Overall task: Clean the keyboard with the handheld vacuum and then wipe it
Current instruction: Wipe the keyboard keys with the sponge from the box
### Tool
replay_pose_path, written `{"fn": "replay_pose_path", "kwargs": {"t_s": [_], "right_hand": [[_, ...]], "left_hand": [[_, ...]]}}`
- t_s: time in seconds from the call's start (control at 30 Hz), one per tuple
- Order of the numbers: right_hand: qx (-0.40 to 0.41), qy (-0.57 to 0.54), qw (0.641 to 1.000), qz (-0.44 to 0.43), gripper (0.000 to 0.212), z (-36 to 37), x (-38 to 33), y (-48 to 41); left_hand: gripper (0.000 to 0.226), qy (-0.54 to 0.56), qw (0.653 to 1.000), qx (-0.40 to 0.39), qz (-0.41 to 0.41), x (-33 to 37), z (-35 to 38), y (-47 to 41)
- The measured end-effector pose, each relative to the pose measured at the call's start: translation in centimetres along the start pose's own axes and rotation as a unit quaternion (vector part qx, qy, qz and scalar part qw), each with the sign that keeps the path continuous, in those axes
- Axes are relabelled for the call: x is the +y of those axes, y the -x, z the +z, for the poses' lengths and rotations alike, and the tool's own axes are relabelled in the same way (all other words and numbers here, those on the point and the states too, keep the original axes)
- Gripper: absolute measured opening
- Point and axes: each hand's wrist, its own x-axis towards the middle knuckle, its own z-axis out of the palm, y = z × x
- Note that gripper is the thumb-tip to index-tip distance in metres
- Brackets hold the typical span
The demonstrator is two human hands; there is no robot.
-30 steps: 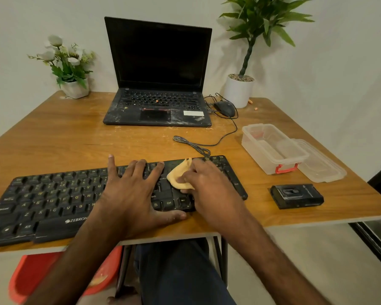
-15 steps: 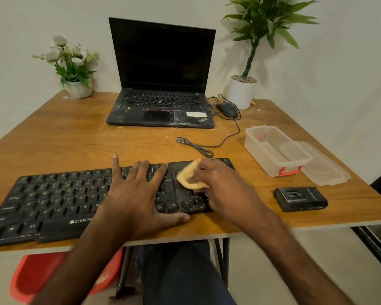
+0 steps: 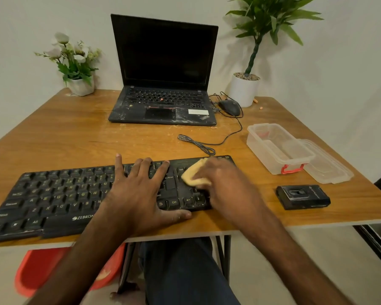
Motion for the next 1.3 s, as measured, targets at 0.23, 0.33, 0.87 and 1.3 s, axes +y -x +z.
{"fn": "replay_pose_path", "kwargs": {"t_s": [0.23, 0.33, 0.87, 1.3], "right_hand": [[0.075, 0.006, 0.996, 0.044, 0.029, 1.1, -1.7, -3.0], [0.016, -0.037, 0.999, -0.021, 0.029, 0.8, -1.9, -2.1], [-0.047, 0.004, 0.998, -0.030, 0.031, -1.3, 0.9, -1.2], [-0.042, -0.018, 0.999, -0.010, 0.026, -1.2, 0.0, -1.3]], "left_hand": [[0.135, -0.017, 1.000, 0.006, 0.003, 0.0, -0.1, -0.1], [0.135, -0.012, 1.000, 0.011, 0.001, 0.0, 0.1, -0.1], [0.134, 0.001, 1.000, 0.006, 0.005, -0.1, -0.1, -0.1], [0.133, -0.003, 1.000, 0.008, 0.006, -0.1, 0.0, 0.0]]}}
